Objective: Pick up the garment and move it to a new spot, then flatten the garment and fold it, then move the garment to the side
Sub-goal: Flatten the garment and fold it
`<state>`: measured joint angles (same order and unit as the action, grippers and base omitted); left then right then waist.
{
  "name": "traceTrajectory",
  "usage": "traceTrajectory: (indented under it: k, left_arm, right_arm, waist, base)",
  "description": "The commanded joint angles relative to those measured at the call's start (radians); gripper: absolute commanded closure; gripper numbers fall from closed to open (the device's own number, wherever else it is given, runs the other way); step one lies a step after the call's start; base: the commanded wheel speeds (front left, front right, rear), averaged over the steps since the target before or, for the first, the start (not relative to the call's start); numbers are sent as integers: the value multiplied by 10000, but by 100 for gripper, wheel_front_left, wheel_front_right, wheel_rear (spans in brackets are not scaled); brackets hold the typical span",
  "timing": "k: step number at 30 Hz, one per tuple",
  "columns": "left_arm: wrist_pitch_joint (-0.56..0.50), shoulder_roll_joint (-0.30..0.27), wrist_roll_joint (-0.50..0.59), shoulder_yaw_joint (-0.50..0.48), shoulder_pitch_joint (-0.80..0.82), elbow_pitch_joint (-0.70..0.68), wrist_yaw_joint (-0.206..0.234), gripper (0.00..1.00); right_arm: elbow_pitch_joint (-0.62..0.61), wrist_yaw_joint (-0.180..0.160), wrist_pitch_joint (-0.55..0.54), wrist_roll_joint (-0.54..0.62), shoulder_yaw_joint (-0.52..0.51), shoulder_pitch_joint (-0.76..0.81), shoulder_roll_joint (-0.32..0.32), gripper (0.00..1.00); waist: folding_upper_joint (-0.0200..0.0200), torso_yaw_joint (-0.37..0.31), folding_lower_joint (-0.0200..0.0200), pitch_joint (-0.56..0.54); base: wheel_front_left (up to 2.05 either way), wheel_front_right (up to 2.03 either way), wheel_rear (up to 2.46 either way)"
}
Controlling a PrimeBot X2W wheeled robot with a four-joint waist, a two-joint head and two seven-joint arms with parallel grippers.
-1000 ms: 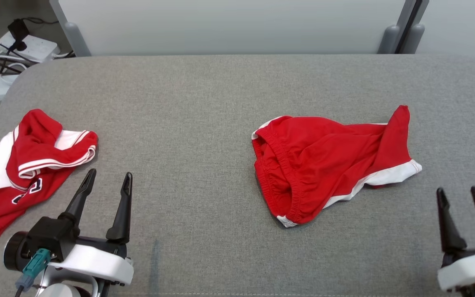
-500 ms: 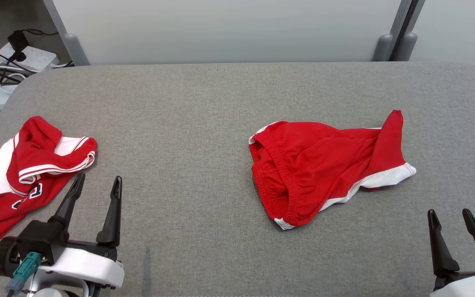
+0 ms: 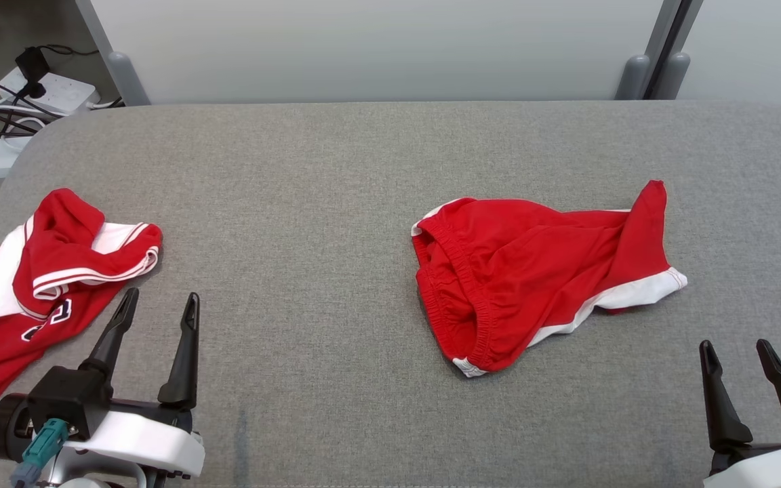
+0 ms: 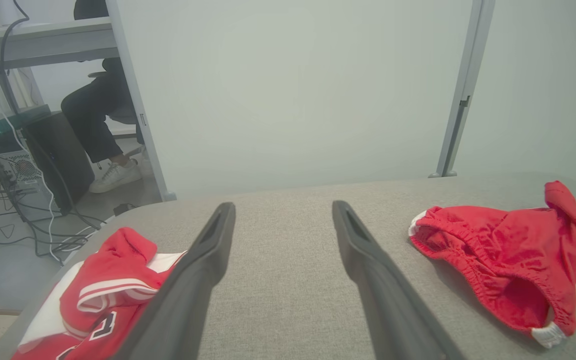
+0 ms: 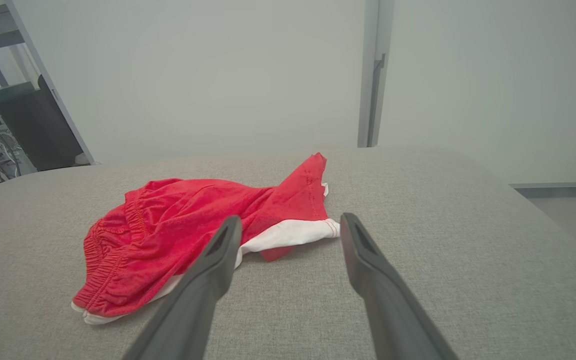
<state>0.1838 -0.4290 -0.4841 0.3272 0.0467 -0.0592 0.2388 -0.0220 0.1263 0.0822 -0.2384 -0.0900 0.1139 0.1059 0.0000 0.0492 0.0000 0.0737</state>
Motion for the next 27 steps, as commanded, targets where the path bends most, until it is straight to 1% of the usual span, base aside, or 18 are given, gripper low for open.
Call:
traceTrajectory:
  k: [1,4,7,11,15,16,22,27]
  left_arm:
    - [-36,-307,-2,-392,348,-303,69,0]
    - [-166,-317,56,-190,410,-411,-19,0]
    - [-463,-299,160,291,595,-504,-312,0]
    - [-986,-132,317,1205,1049,-477,-925,0]
    - [-1414,151,446,2182,1581,-185,-1703,0]
    - [-1414,151,446,2182,1581,-185,-1703,0]
    - [-1983,666,816,3593,2516,424,-2838,0]
    - [-2297,863,1019,4299,3237,918,-3312,0]
  right_arm:
    - [-354,44,-18,50,207,-65,184,0]
    - [-356,44,-59,-7,238,-119,189,0]
    - [-261,44,-120,-94,120,-251,275,0]
    - [34,44,-254,-187,-128,-569,533,0]
    - [570,44,-400,-308,-218,-930,850,0]
    - [570,44,-400,-308,-218,-930,850,0]
    - [1554,44,-401,-631,-58,-1820,1387,0]
    - [2565,44,-268,-931,506,-2823,1865,0]
  waist:
    - [0,-8,0,13]
    - [0,-23,0,81]
    - [0,-42,0,217]
    - [0,-106,0,477]
    - [0,-223,0,797]
    - [0,-223,0,797]
    - [0,-493,0,1487]
    - [0,-743,0,2002]
  base:
    - [0,0,0]
    - [0,0,0]
    - [0,0,0]
    - [0,0,0]
    - [0,0,0]
    - [0,0,0]
    - [0,0,0]
    - [0,0,0]
